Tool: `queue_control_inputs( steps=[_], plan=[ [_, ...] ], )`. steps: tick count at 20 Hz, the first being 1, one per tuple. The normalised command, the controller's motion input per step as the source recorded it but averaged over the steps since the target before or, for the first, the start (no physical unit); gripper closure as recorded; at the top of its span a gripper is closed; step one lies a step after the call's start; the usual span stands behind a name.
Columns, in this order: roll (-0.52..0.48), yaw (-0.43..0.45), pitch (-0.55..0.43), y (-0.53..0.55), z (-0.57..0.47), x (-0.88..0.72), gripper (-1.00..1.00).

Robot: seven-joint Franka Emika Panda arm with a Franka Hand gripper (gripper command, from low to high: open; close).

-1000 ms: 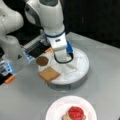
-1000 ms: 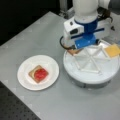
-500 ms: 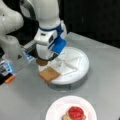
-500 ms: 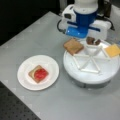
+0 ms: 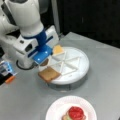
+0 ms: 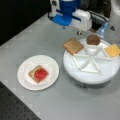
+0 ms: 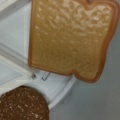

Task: Ingredient selection for cheeseburger or sandwich

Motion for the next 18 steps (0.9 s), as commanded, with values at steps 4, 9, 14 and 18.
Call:
queue_control_inputs(
  steps=[4, 9, 14, 18],
  plan=[
    [0.336, -0.160, 0.074, -0.22, 0.08, 0.15, -1.00],
    [0.560, -0.054, 0.079, -0.34, 0.02, 0.19, -1.00],
    [0.654, 0.048, 0.046, -0.34, -0.02, 0.23, -1.00],
    [0.594, 0.099, 0.041, -0.22, 0.05, 0.26, -1.00]
  ],
)
